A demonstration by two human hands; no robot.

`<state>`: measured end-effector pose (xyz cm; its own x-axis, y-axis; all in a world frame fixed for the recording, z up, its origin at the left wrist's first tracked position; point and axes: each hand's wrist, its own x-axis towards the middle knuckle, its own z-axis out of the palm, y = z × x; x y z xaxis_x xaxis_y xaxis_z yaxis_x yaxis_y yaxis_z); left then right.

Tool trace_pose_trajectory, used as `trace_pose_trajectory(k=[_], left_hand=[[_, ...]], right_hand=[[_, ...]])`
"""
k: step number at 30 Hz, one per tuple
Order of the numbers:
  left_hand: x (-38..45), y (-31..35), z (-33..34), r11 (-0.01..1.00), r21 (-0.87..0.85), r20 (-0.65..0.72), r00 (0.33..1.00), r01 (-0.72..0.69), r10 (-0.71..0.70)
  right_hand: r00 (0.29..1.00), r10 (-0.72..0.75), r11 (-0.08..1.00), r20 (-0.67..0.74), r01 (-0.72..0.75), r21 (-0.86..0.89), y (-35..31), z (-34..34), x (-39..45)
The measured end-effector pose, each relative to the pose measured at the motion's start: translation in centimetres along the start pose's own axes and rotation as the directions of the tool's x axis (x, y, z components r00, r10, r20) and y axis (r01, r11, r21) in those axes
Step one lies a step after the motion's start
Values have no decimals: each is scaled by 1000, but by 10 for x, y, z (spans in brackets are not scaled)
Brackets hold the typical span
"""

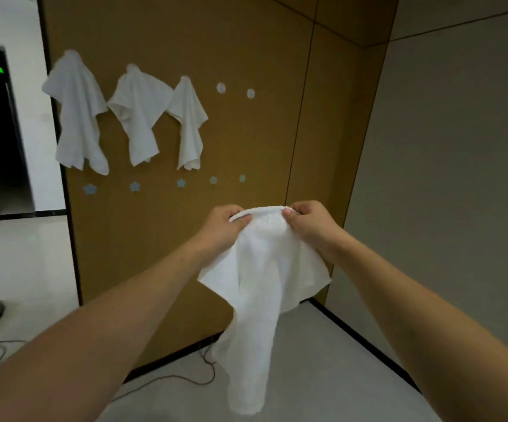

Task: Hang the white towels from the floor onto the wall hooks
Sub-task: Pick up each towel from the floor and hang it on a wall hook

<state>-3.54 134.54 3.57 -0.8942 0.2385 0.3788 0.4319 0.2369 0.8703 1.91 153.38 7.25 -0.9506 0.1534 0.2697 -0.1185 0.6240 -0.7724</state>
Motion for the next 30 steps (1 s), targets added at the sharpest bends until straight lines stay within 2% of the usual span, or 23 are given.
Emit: trace_pose_trajectory(k=[10,15,19,23,30], left_hand=[[229,-15,-1,987,113,-38,992,-116,121],[319,-36,19,978,155,-44,988,-138,147],[384,-63,28,964,234,-74,986,-128,149],[447,-84,33,945,315,-122,985,-82,126],[548,-77,34,865,499,-250,948,-50,199]], right_hand=[[994,80,994,70,-85,72,20,-8,226],[987,16,989,157,-38,142,40,7,324],[993,19,984,120,-40,173,64,12,397],[995,-69,976,72,52,210,81,10,469],[970,-239,934,33,221,281,87,3,599]])
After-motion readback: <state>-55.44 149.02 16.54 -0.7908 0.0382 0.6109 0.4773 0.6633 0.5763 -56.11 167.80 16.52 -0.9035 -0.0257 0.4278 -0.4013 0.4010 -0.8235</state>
